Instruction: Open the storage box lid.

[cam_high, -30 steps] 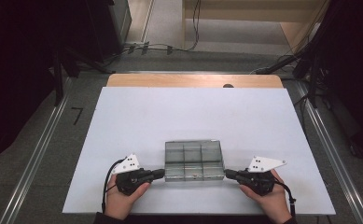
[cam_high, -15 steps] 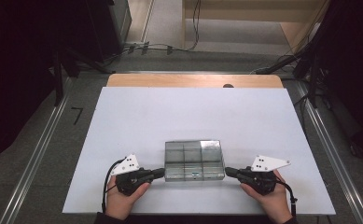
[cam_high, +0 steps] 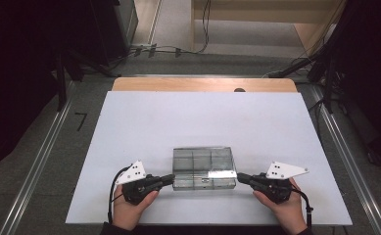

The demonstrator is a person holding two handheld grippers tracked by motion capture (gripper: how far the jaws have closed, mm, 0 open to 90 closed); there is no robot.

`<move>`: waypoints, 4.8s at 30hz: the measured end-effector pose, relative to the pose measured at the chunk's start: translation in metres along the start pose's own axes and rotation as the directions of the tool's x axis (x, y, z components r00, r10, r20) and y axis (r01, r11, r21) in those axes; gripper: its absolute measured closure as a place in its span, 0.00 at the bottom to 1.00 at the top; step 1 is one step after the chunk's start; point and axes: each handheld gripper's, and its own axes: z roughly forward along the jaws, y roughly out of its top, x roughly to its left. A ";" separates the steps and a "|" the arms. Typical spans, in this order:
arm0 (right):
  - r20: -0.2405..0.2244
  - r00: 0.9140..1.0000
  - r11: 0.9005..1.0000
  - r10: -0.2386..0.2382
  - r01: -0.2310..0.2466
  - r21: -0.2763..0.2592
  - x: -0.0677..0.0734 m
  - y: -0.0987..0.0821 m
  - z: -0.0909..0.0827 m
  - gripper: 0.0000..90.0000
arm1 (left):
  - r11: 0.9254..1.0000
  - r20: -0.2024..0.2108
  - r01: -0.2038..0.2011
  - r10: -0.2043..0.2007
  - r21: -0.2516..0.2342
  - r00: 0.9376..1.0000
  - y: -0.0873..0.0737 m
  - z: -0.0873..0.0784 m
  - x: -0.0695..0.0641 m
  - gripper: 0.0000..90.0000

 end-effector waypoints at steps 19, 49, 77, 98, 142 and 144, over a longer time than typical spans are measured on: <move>0.000 1.000 1.000 0.003 -0.003 -0.026 0.000 0.004 0.004 0.98 | 0.999 -0.029 -0.028 0.027 -0.033 0.999 0.009 0.004 -0.002 1.00; 0.002 1.000 0.998 -0.023 0.023 -0.052 -0.007 0.032 0.005 0.98 | 1.000 -0.069 0.023 -0.024 -0.020 0.997 0.014 -0.002 0.004 0.41; 0.014 1.000 0.997 -0.023 0.024 -0.077 -0.018 0.050 0.008 0.98 | 1.000 -0.206 0.023 -0.026 -0.015 0.978 0.055 0.035 0.018 0.23; 0.042 0.999 0.997 -0.006 0.010 -0.082 -0.031 0.049 0.002 0.84 | 0.995 -0.183 0.040 -0.056 -0.090 0.982 0.059 0.038 0.025 0.55; 0.111 0.993 0.992 0.042 -0.028 -0.124 -0.044 0.059 0.042 0.77 | 0.982 -0.149 0.114 -0.136 -0.152 0.979 0.050 0.044 0.041 0.66; 0.111 0.993 0.992 0.046 -0.032 -0.123 -0.043 0.059 0.042 0.77 | 0.981 -0.149 0.116 -0.139 -0.153 0.979 0.050 0.044 0.041 0.66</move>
